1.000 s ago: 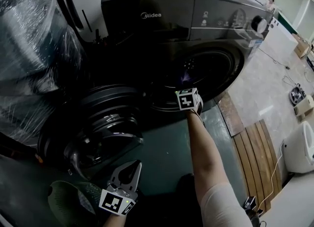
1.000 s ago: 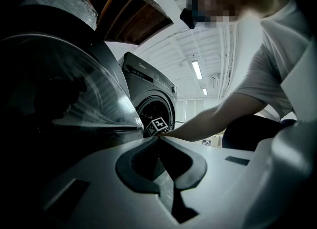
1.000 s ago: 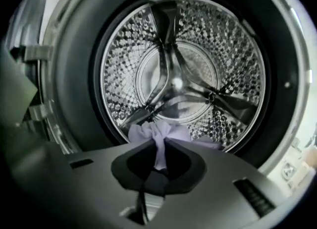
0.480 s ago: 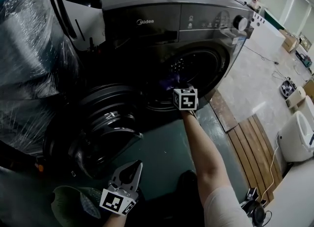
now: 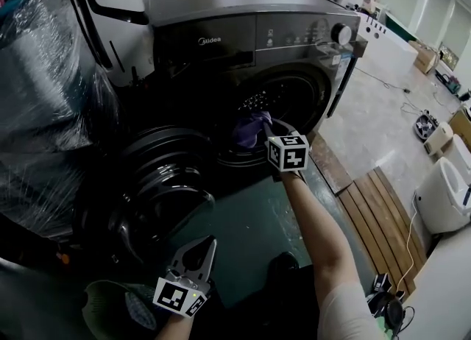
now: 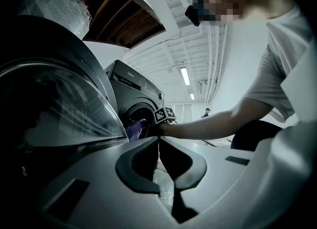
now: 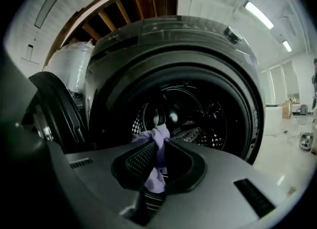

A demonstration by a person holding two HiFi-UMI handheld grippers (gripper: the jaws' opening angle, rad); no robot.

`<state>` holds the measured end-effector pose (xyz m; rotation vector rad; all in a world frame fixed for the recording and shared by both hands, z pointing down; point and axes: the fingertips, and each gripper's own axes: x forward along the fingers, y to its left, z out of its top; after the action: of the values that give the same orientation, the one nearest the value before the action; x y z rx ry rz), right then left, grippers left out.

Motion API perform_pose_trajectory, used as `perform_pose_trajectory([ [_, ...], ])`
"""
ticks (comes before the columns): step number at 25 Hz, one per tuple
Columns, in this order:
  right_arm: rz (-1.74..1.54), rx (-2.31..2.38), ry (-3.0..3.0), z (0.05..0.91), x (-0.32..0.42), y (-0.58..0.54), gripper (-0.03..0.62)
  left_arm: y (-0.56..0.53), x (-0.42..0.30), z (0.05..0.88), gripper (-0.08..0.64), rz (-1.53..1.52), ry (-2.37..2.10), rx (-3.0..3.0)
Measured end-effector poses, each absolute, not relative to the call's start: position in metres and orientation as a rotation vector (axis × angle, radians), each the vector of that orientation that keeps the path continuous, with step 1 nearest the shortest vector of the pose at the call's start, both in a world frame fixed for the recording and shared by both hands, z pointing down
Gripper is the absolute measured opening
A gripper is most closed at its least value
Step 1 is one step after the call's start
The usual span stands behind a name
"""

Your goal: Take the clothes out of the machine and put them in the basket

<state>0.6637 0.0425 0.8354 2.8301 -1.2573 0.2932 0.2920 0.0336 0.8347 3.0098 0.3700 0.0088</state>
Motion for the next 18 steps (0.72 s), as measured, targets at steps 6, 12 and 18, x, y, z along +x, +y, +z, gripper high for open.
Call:
perform_pose_trajectory([
  [6, 0.215, 2.908, -1.297, 0.789, 0.654, 0.060, 0.035, 0.039, 0.291, 0.823, 0.021, -0.017, 0.413, 3.015],
  [12, 0.197, 2.861, -1.282, 0.762, 0.637, 0.072, 0.037, 0.035, 0.292, 0.808, 0.021, -0.062, 0.426, 3.027],
  [18, 0.086, 2.896, -1.314, 0.717, 0.611, 0.097, 0.035, 0.033, 0.295, 0.795, 0.021, -0.115, 0.431, 3.015],
])
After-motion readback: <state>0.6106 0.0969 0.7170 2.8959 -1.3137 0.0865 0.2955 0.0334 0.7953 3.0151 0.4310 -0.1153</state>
